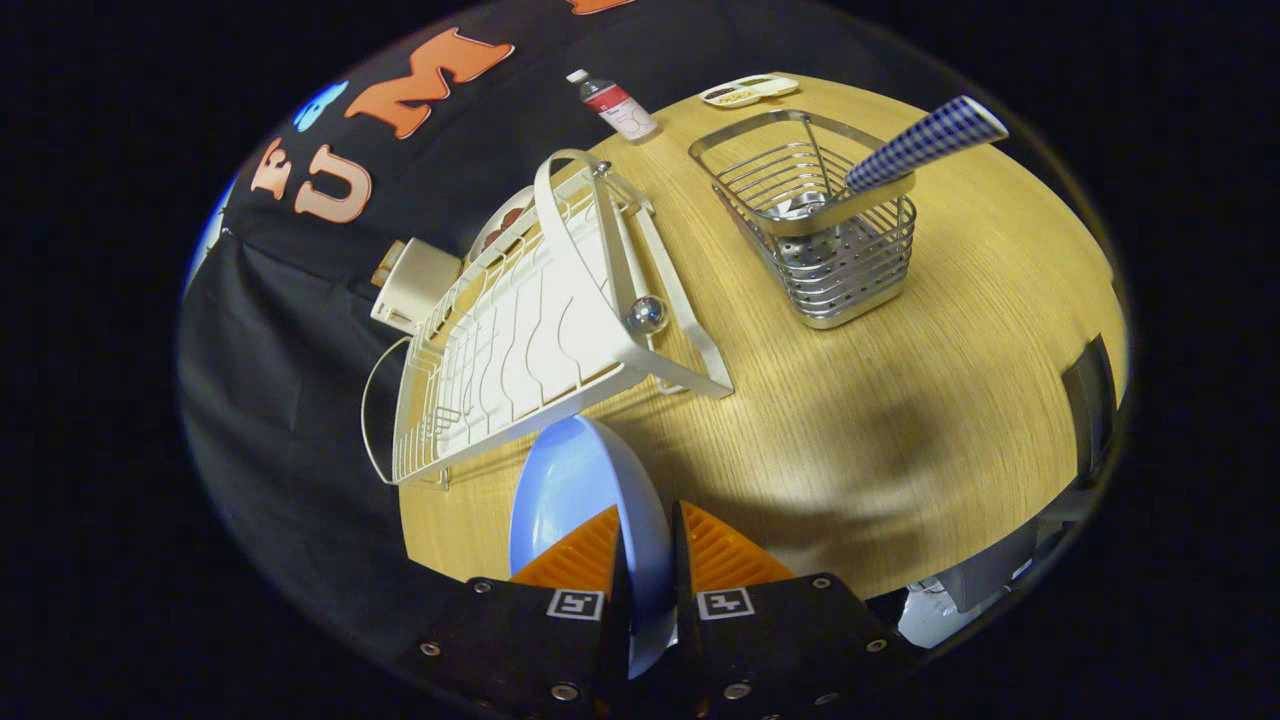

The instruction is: Take the plate from the dish rack, then take the spoon from the basket and place it into the plate.

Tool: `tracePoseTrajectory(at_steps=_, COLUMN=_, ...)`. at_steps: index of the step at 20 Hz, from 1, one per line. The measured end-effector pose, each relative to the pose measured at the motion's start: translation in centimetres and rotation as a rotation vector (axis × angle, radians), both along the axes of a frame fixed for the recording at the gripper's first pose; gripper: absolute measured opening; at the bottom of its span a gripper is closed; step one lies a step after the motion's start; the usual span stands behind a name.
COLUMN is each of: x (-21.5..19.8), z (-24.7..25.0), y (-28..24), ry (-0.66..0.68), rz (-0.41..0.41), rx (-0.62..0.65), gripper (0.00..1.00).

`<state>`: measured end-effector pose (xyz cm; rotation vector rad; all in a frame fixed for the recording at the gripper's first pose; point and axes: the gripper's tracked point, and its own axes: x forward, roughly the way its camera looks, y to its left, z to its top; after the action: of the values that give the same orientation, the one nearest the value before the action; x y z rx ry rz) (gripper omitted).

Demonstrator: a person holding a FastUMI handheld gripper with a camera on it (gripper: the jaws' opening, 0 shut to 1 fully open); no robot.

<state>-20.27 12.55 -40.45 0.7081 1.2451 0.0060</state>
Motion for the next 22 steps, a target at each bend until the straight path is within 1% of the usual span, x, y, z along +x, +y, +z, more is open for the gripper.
tracePoseTrajectory(at_steps=1, x=0.2, z=-0.3, y=0.0, ry=-0.005, rz=0.007, rx=-0.03, gripper=0.21)
tracePoseTrajectory(at_steps=4, x=0.6, z=-0.8, y=-0.5, ry=-0.01, rz=0.029, rx=-0.108, gripper=0.29)
tracePoseTrajectory(at_steps=5, x=0.8, z=-0.8, y=-1.0, ry=-0.015, rz=0.029, rx=-0.127, gripper=0.28)
tracePoseTrajectory(at_steps=6, x=1.1, z=-0.5, y=-1.3, ry=-0.028, rz=0.021, rx=-0.132, gripper=0.28)
tracePoseTrajectory(at_steps=9, x=2.1, z=0.5, y=-3.0, ry=-0.075, rz=-0.017, rx=-0.146, gripper=0.36)
tracePoseTrajectory(at_steps=11, x=2.5, z=1.4, y=-4.9, ry=-0.123, rz=-0.025, rx=-0.186, gripper=0.43)
tracePoseTrajectory(at_steps=12, x=2.9, z=1.9, y=-6.0, ry=-0.16, rz=-0.029, rx=-0.215, gripper=0.51)
tracePoseTrajectory(at_steps=15, x=4.2, z=3.7, y=-9.9, ry=-0.292, rz=-0.014, rx=-0.343, gripper=0.62)
tracePoseTrajectory(at_steps=17, x=4.7, z=4.9, y=-12.3, ry=-0.367, rz=0.013, rx=-0.444, gripper=0.63)
tracePoseTrajectory(at_steps=19, x=5.1, z=5.5, y=-14.1, ry=-0.412, rz=0.023, rx=-0.515, gripper=0.63)
tracePoseTrajectory(at_steps=22, x=5.6, z=5.9, y=-15.7, ry=-0.443, rz=0.017, rx=-0.547, gripper=0.63)
